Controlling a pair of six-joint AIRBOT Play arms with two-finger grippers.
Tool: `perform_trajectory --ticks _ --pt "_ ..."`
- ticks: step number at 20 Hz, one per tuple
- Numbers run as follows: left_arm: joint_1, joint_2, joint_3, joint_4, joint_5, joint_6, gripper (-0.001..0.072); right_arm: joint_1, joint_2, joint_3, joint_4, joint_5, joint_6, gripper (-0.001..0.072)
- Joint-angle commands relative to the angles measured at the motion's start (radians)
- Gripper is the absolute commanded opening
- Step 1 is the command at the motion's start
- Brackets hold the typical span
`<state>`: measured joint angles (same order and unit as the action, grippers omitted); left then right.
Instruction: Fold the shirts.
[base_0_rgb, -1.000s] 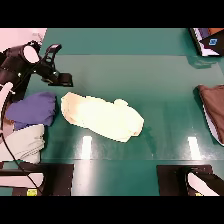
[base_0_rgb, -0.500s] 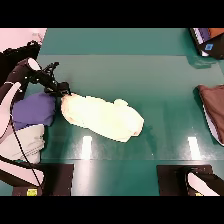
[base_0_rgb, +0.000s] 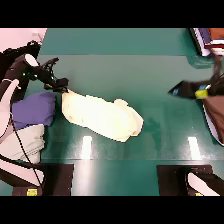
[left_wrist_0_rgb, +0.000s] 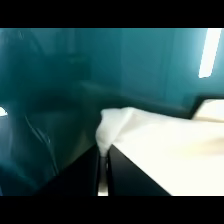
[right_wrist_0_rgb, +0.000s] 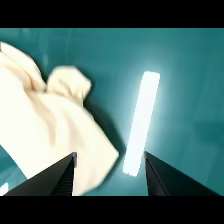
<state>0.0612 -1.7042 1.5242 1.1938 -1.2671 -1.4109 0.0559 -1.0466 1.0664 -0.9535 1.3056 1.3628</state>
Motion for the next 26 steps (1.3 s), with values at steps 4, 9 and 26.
perform_trajectory --ticks 4,9,26 --pt "0.001 0.031 0.109 -0.054 -0.032 0.008 0.0029 0.129 -0.154 -0.356 0.141 -0.119 -0.029 0.0478" --pt "0.001 0.031 0.108 -0.066 -0.045 0.008 0.0029 0.286 -0.360 -0.297 0.254 -0.251 -0.089 0.0440" --pt "0.006 0.681 0.378 -0.059 0.031 0.004 0.0028 0.029 0.041 0.388 0.113 -0.012 -0.095 0.0017"
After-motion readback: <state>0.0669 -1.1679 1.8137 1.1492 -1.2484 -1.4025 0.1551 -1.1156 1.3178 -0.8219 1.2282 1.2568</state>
